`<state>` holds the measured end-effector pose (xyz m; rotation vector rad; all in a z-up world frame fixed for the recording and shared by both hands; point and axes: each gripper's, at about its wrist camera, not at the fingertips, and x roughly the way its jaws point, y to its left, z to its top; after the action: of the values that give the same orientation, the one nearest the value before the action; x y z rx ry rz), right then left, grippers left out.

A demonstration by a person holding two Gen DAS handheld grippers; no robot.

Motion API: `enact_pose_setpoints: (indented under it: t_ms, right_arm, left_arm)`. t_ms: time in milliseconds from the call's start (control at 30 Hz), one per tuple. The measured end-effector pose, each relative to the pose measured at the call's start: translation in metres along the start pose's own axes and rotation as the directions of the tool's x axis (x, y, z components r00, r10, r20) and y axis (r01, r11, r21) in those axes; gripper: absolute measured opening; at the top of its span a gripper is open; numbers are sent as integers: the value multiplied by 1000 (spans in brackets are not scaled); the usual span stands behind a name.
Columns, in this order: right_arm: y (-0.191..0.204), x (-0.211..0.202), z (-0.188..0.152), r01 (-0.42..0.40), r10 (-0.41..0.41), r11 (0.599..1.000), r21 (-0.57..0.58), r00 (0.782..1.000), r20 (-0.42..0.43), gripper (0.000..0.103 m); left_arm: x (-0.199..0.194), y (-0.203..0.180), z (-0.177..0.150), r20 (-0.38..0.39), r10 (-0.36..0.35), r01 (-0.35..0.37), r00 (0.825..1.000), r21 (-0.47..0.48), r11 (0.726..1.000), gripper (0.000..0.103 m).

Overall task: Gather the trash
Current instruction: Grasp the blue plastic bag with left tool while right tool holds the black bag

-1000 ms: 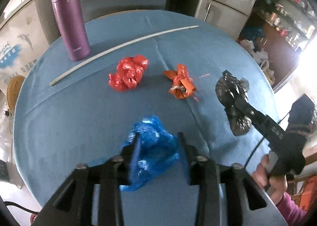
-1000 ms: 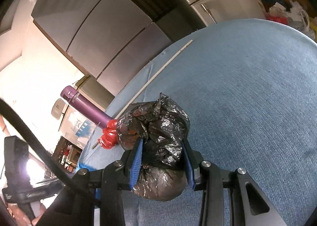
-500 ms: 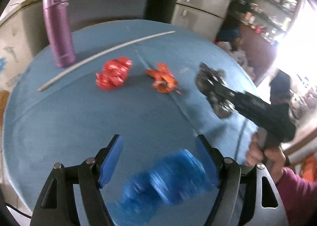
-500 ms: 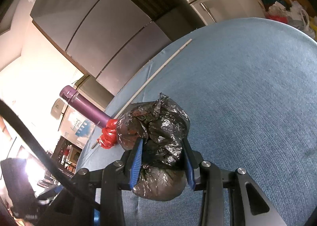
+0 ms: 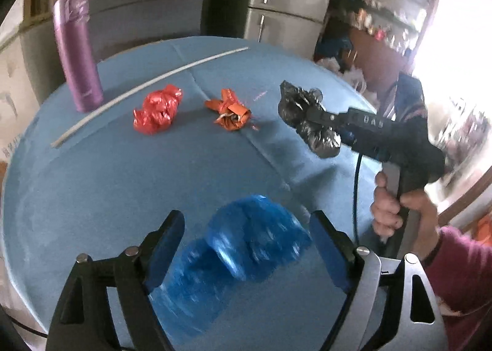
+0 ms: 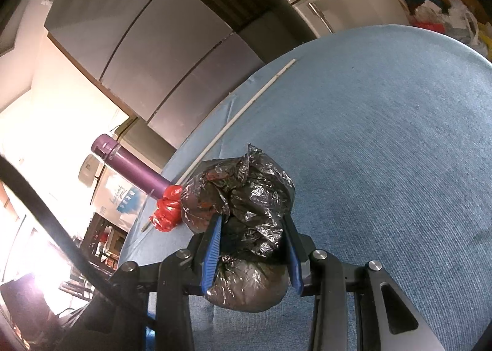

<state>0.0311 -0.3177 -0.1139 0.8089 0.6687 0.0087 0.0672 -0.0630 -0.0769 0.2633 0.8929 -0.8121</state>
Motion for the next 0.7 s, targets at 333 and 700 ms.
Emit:
enact_pose_setpoints:
  t_ms: [333, 700]
  right_arm:
    - [2, 0, 0, 8, -8, 1000, -17, 1000, 10, 40]
    - [2, -1, -2, 16, -16, 1000, -27, 1000, 17, 40]
  left_arm:
    - [31, -15, -17, -75, 58, -53, 995, 65, 996, 64]
    - [-14, -26, -19, 56, 111, -105, 992, -102, 989, 57]
